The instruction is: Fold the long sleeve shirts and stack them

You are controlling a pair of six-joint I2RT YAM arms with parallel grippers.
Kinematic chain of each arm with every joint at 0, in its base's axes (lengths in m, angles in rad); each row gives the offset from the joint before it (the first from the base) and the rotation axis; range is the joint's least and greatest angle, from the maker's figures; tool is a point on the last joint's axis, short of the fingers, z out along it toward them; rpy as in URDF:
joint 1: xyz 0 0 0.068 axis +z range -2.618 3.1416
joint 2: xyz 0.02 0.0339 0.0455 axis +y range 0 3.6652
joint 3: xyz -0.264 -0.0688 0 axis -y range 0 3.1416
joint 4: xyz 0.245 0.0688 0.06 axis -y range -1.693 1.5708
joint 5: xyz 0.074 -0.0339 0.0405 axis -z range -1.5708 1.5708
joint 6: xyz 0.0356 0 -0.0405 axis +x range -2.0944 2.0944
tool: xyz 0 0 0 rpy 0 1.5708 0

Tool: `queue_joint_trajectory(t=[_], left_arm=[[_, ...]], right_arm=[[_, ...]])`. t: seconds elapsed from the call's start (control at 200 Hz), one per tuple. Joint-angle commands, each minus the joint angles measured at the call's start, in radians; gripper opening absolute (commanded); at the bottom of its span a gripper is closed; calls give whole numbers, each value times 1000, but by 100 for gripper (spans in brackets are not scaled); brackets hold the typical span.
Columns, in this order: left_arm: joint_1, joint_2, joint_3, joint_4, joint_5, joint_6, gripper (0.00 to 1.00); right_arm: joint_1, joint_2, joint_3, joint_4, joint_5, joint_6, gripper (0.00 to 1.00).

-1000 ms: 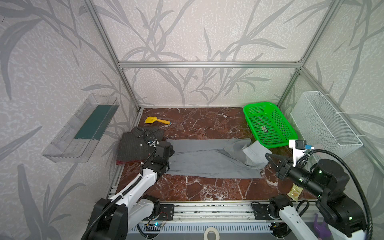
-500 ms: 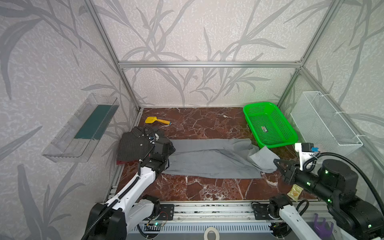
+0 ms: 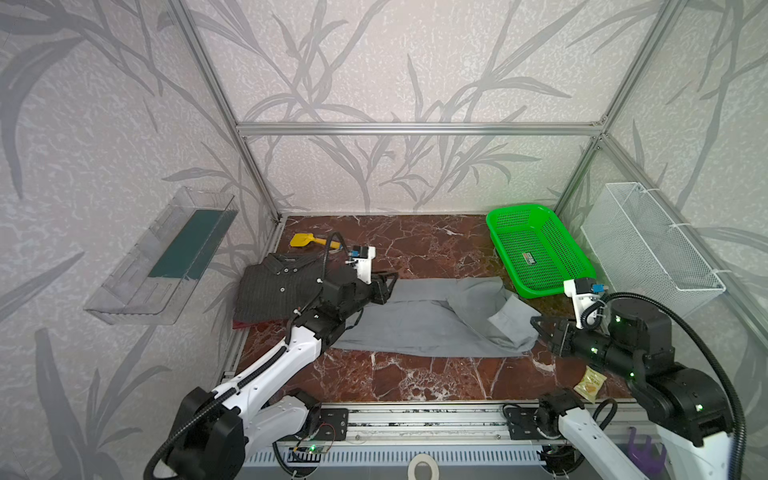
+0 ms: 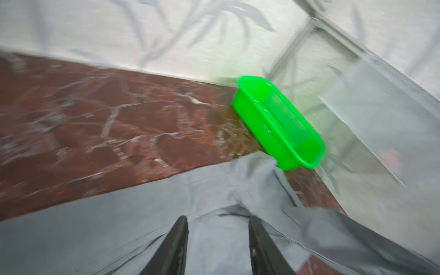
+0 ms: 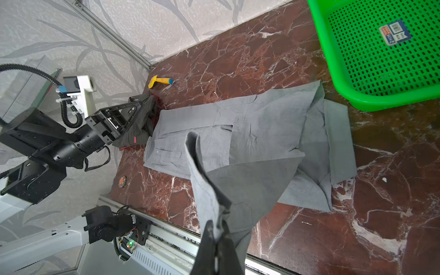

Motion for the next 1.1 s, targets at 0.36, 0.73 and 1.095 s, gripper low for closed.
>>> queue_joint_trajectory(t=[0.36, 0.73, 1.095], left_arm=[[-419, 320, 428, -80, 385, 377, 50], [-521, 392, 498, -158, 349, 244, 62], [-673, 564, 717, -426, 16, 337, 65]], right_arm=[[7, -30, -98, 127, 35, 102, 0], [12, -19, -111, 162, 72, 112, 0], [31, -8, -105, 186, 87, 151, 0]])
